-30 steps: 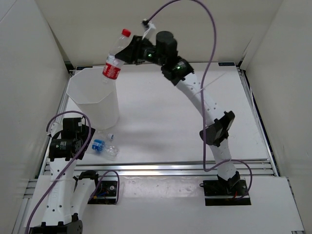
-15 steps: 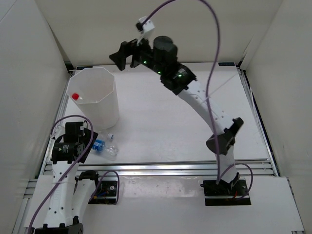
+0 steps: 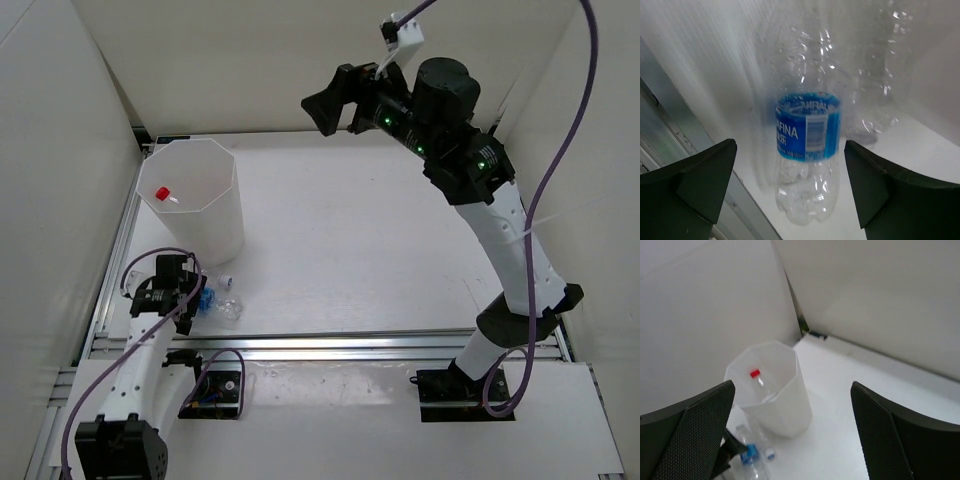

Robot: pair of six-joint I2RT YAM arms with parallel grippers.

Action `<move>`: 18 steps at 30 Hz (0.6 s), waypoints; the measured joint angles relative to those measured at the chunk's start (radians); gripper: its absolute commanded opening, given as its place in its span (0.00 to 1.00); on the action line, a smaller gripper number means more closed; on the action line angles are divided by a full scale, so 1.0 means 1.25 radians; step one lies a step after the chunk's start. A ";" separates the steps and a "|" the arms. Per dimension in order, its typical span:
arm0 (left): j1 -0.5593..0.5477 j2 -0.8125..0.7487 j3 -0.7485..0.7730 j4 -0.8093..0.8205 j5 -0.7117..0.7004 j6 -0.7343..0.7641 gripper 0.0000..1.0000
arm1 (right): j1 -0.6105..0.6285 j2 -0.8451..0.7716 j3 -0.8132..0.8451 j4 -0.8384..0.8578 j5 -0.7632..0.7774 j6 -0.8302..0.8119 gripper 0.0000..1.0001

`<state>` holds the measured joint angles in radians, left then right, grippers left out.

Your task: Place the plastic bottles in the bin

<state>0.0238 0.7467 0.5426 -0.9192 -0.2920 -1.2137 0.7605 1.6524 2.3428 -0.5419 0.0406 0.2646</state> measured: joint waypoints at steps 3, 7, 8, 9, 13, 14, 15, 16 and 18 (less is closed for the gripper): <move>0.000 0.071 -0.015 0.040 -0.014 -0.028 1.00 | -0.006 0.002 -0.025 -0.065 -0.026 0.023 1.00; 0.000 0.169 -0.018 0.083 -0.022 -0.060 0.65 | -0.018 0.001 -0.039 -0.118 -0.063 0.050 1.00; -0.001 0.188 -0.018 0.087 -0.025 -0.064 0.61 | -0.021 -0.002 -0.044 -0.125 -0.069 0.055 1.00; -0.002 0.202 -0.016 0.094 -0.029 -0.069 0.54 | -0.028 -0.005 -0.050 -0.130 -0.079 0.057 1.00; -0.025 0.209 -0.006 0.081 -0.057 -0.092 0.52 | -0.067 -0.020 -0.068 -0.137 -0.114 0.081 1.00; -0.031 0.208 0.002 0.058 -0.063 -0.099 0.53 | -0.077 -0.024 -0.074 -0.138 -0.121 0.086 1.00; -0.038 0.204 0.016 0.026 -0.069 -0.106 0.53 | -0.086 -0.029 -0.079 -0.140 -0.126 0.092 1.00; -0.043 0.198 0.042 -0.017 -0.073 -0.113 0.53 | -0.095 -0.033 -0.083 -0.141 -0.128 0.096 1.00; -0.053 0.164 0.116 -0.099 -0.081 -0.132 0.53 | -0.102 -0.036 -0.086 -0.142 -0.134 0.100 1.00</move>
<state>-0.0429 0.9524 0.6880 -1.0424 -0.3927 -1.3785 0.6327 1.6070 2.2349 -0.7197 -0.1268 0.3901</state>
